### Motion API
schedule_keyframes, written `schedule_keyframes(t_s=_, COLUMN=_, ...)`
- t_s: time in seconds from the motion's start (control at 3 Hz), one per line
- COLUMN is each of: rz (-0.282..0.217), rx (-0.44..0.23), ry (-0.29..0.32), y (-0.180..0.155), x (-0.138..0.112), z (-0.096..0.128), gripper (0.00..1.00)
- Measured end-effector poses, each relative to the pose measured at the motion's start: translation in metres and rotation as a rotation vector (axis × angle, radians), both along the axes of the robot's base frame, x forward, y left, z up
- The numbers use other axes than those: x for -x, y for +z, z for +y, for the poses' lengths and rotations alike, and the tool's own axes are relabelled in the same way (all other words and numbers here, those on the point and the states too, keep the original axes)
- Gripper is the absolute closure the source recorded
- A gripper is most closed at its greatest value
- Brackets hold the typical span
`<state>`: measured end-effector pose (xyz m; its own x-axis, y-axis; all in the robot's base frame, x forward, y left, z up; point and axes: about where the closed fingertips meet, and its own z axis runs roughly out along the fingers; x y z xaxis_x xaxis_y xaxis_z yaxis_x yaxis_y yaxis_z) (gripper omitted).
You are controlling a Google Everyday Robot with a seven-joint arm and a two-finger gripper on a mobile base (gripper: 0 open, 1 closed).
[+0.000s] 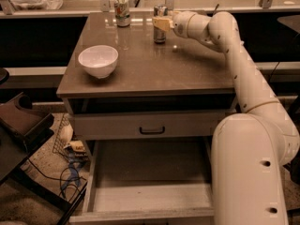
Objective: Place redbull can into middle drawer
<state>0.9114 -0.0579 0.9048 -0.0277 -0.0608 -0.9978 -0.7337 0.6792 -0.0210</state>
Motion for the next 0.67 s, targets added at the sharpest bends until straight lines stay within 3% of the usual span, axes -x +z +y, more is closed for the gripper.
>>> schedule_keyframes(t_s=0.33, rz=0.001, rx=-0.002, ry=0.007, y=-0.0002, x=0.0005, z=0.0035, gripper=0.9)
schedule_keyframes(t_s=0.67, rz=0.002, rx=-0.002, ry=0.011, y=-0.0012, x=0.0003, z=0.0065, gripper=1.0)
